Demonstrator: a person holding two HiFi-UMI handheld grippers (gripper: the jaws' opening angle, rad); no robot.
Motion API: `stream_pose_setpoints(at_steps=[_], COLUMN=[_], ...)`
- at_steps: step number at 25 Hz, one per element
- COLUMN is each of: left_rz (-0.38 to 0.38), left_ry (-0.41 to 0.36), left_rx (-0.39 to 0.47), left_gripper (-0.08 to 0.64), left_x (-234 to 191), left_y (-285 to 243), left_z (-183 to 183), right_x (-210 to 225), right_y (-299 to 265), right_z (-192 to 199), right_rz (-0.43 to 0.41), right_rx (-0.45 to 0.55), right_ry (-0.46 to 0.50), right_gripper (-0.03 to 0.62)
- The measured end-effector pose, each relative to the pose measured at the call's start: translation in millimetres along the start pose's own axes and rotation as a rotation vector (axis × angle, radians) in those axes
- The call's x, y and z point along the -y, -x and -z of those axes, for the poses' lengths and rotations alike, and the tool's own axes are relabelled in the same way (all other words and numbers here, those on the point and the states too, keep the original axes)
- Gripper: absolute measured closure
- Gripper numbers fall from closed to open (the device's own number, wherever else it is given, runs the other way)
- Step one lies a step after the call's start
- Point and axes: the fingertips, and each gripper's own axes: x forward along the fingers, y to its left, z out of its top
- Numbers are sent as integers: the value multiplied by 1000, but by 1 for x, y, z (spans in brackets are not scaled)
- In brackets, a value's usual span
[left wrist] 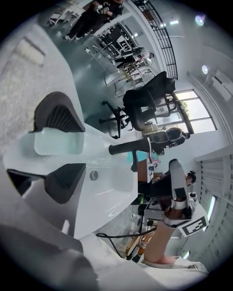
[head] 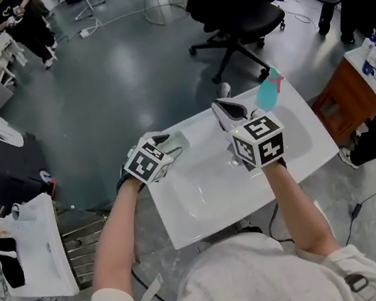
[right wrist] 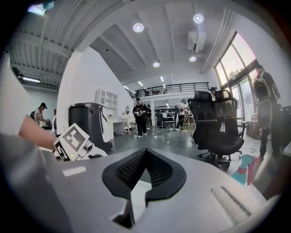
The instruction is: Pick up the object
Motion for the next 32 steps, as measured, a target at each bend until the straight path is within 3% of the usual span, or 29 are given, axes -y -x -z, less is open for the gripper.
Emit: stream_pose_setpoints(at_steps=[20, 32], left_rz=[146, 224], left_ry=[-105, -150], left_rx=[-177, -266], left_gripper=[350, 402], left_x=[14, 22], left_y=[-50, -75], left_z=[44, 67], right_x=[5, 12], right_y=[6, 3], right_z=[14, 28], right_rz=[72, 110], right_rx=[-17, -47], right_ry=[-16, -30], right_gripper=[589, 589])
